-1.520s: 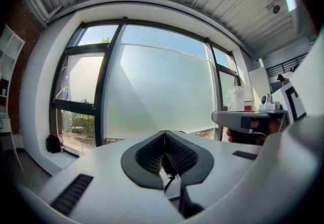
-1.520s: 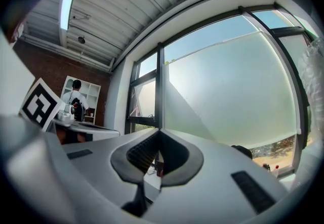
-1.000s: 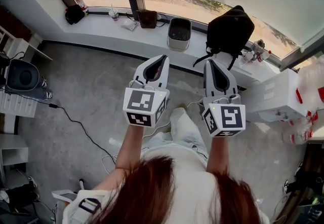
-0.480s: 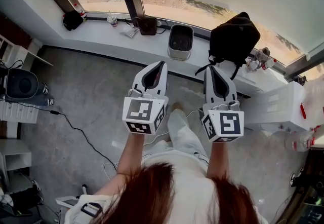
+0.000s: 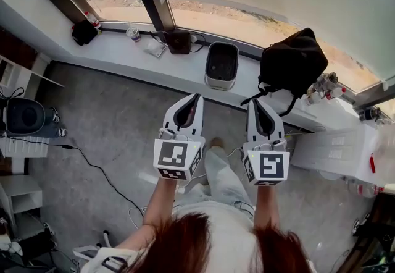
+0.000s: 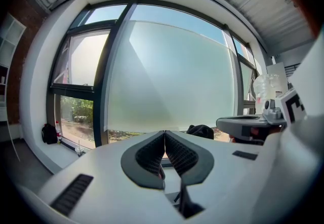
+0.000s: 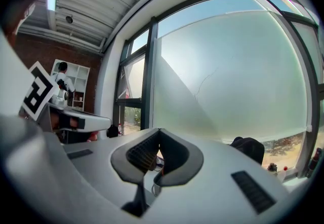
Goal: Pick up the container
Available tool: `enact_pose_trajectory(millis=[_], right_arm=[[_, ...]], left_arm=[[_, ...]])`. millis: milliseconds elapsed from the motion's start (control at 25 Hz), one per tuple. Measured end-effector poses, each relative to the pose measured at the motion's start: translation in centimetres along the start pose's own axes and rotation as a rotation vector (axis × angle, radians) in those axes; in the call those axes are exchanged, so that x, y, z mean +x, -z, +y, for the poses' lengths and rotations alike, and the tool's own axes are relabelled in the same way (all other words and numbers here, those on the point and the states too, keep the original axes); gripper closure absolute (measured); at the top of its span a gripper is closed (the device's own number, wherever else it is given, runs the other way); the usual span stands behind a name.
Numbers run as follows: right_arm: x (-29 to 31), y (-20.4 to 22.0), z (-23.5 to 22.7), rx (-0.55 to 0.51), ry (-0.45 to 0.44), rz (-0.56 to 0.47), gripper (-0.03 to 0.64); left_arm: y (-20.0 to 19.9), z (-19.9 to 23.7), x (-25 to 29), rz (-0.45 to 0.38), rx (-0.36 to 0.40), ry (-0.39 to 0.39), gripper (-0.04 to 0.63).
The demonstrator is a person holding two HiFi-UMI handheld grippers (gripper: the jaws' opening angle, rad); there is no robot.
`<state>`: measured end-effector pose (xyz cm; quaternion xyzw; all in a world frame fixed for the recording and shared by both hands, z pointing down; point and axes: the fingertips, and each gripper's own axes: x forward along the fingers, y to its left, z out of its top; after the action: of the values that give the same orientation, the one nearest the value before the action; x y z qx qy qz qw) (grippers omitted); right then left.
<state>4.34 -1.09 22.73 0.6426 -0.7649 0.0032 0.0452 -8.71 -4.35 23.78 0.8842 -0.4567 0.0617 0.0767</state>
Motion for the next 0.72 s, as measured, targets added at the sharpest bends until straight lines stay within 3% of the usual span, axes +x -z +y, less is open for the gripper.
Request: enact_pose_trajectory(millis=[200,720], right_arm=[[4.4,3.1,-1.1,-0.049,-0.024,0.041,0.592],[13.1,13.4,-4.2,-0.025,-0.075,0.123,0.592]], left_arm=[[1.9,1.8,4.7,0.010,-0.015,-0.007,0.580],[10.9,5.5,14.0,0.034,-0.041,-0.026,0.580]])
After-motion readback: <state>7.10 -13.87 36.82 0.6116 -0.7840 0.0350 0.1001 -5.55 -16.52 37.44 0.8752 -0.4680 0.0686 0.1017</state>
